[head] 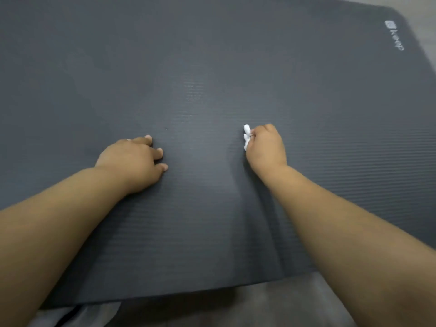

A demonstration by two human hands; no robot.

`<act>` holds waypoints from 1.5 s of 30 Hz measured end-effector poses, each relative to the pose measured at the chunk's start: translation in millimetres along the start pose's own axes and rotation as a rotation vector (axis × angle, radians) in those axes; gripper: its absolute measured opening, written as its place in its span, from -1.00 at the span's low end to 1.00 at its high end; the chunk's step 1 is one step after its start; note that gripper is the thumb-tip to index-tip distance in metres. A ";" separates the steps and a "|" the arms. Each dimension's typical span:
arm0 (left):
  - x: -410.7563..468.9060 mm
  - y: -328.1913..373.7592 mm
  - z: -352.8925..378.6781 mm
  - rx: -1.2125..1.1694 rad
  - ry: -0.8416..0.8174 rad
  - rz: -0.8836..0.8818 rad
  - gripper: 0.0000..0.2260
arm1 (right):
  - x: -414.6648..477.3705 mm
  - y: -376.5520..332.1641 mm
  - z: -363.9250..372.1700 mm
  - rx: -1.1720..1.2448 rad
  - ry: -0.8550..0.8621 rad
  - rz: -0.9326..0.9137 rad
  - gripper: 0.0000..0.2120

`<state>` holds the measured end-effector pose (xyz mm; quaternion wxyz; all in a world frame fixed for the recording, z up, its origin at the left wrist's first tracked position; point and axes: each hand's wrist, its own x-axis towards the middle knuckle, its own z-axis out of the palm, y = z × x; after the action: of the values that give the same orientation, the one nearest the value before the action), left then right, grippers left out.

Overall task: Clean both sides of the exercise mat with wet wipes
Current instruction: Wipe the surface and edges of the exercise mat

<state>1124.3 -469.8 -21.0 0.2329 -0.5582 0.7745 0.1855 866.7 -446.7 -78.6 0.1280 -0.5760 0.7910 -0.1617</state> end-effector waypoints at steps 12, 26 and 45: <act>-11.3 9.7 24.2 0.151 -0.025 -0.009 -0.17 | -81.1 -31.7 -8.4 -0.004 -0.186 -0.305 -0.94; -24.6 20.4 21.0 0.229 0.027 -0.041 -0.30 | -151.5 -61.4 12.5 0.069 -0.370 -0.204 -0.78; -81.4 39.5 53.7 0.389 -0.045 0.079 -0.23 | -202.6 -20.9 -19.5 -0.002 -0.251 -0.191 -0.82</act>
<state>1116.8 -365.0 -17.9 0.3462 -0.4677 0.8115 0.0537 938.8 -257.5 -49.0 0.2092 -0.6644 0.7107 -0.0991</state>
